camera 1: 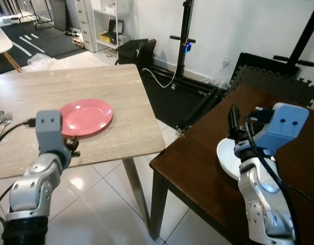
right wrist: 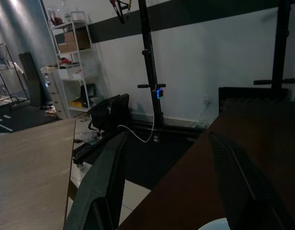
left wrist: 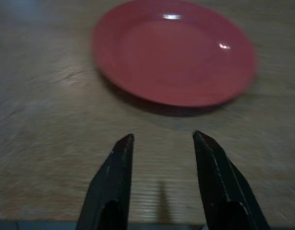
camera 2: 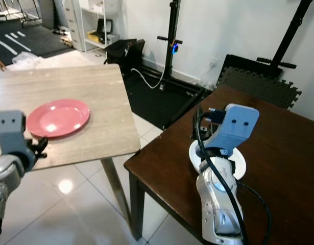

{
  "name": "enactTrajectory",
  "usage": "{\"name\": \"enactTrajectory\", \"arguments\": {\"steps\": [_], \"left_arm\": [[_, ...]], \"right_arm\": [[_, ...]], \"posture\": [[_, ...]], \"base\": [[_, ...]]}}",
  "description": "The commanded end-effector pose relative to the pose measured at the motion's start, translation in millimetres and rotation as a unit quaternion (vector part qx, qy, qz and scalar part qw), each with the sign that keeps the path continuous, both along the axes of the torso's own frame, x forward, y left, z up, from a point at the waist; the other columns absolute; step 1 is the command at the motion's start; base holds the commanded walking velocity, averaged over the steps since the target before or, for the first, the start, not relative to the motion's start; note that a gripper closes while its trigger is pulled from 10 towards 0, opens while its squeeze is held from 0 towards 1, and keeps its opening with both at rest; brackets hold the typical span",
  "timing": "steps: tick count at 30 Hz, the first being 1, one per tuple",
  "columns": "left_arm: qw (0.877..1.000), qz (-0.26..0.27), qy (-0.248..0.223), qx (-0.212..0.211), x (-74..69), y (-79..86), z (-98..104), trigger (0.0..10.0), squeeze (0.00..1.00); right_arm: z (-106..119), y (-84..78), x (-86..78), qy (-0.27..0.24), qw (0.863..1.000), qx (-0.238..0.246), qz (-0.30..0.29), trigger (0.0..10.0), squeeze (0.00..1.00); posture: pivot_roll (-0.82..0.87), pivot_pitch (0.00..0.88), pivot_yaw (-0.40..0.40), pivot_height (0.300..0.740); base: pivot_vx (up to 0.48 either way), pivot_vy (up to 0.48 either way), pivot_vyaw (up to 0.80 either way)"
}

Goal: Setting the table

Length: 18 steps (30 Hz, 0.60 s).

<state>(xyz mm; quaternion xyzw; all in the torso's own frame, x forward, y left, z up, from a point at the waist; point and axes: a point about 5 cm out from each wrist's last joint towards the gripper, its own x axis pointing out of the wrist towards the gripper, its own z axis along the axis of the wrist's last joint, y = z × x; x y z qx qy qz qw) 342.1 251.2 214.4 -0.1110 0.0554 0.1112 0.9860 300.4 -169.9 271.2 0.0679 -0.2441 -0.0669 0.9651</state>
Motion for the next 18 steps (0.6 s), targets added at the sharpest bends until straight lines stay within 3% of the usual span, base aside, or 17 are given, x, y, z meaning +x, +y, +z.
{"name": "enactTrajectory", "arguments": {"steps": [1,5,7,10,11,13,18], "left_arm": [[0.999,0.022,-0.007,-0.026,1.7,9.2,-2,10.0,0.00],[0.996,0.022,-0.018,-0.081,23.4,11.8,3,10.0,0.00],[0.998,-0.006,-0.022,-0.066,32.9,3.9,9,10.0,0.00],[0.998,-0.019,-0.024,-0.056,35.5,0.5,11,10.0,0.00],[0.993,-0.044,-0.039,-0.098,40.9,-6.7,13,10.0,0.00],[0.988,-0.025,-0.046,-0.143,44.1,-4.3,8,10.0,0.00],[0.980,0.016,-0.053,-0.194,48.0,2.8,-1,10.0,0.00]], "right_arm": [[-1,0.8,-0.6,0.002,1.000,-0.003,0.002,10.0,0.00],[10,11.5,-1.6,-0.028,0.998,-0.047,0.037,10.0,0.00],[15,19.3,-1.3,-0.037,0.995,-0.071,0.062,10.0,0.00],[16,21.6,-0.9,-0.038,0.994,-0.075,0.071,10.0,0.00],[19,26.1,-0.3,-0.046,0.991,-0.086,0.087,10.0,0.00],[21,28.4,0.2,-0.052,0.990,-0.089,0.097,10.0,0.00],[27,32.6,2.0,-0.059,0.988,-0.091,0.109,10.0,0.00]], "posture": [[0.12,0.100,0.019,0.740],[0.12,0.130,0.009,0.740],[0.11,0.138,0.013,0.740],[0.11,0.138,0.013,0.740],[0.10,0.149,0.011,0.740],[0.10,0.161,0.007,0.740],[0.08,0.192,-0.005,0.740]], "base": [[0.000,0.000,0.00],[0.000,0.000,0.00],[0.000,0.000,0.00],[0.000,0.000,0.00],[0.000,0.000,0.00],[0.000,0.000,0.00],[0.000,0.000,0.00]]}}
